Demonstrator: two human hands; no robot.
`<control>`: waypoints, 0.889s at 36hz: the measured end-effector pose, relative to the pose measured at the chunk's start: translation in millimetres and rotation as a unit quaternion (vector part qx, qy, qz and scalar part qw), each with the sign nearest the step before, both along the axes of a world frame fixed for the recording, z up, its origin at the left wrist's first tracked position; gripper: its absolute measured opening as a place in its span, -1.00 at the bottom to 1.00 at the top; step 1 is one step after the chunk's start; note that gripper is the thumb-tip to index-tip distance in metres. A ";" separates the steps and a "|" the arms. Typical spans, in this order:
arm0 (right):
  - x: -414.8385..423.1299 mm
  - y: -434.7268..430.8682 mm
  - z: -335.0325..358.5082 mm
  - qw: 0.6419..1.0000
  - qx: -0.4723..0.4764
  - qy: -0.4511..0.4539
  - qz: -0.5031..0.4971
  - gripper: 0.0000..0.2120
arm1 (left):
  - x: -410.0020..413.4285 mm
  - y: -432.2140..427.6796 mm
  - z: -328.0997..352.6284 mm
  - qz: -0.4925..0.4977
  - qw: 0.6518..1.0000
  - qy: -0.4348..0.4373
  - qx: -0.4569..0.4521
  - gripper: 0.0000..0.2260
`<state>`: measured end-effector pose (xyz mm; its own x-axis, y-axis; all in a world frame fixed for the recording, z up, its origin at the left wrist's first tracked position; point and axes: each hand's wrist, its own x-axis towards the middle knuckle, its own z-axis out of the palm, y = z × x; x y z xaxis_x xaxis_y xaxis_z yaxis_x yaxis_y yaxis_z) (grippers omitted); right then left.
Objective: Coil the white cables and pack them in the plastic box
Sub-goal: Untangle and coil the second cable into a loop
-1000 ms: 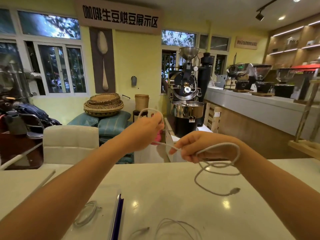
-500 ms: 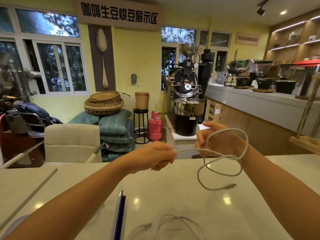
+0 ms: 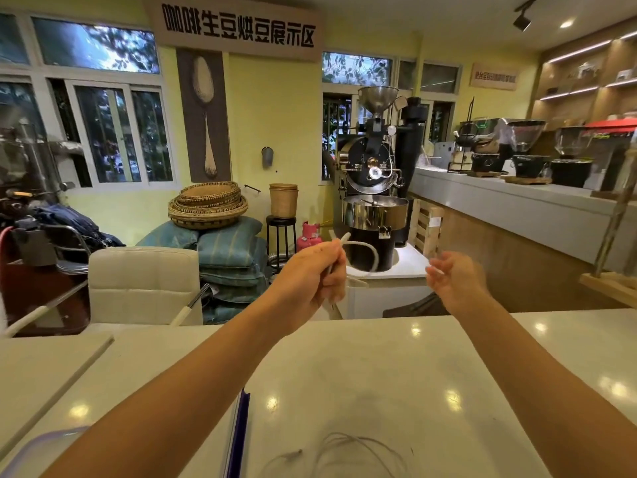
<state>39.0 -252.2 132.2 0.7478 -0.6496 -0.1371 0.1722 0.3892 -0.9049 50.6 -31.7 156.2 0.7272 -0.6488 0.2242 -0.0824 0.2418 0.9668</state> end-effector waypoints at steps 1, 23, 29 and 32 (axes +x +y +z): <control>-4.9 6.2 6.9 0.997 -0.058 -0.023 -0.034 -0.77 | 0.6 -0.9 -0.3 0.001 1.000 0.005 0.001 -0.68; -20.7 80.1 24.5 0.672 -0.721 -0.067 0.157 -0.90 | -5.6 -16.3 -12.5 0.042 0.996 0.076 -0.022 -0.64; -28.8 74.8 29.0 0.668 -0.718 -0.089 0.174 -0.88 | -0.1 -14.7 -11.4 0.099 0.989 0.094 -0.056 -0.67; -33.5 72.5 32.7 0.664 -0.715 -0.095 0.194 -0.90 | 2.6 -12.3 -8.8 0.121 0.988 0.073 -0.062 -0.71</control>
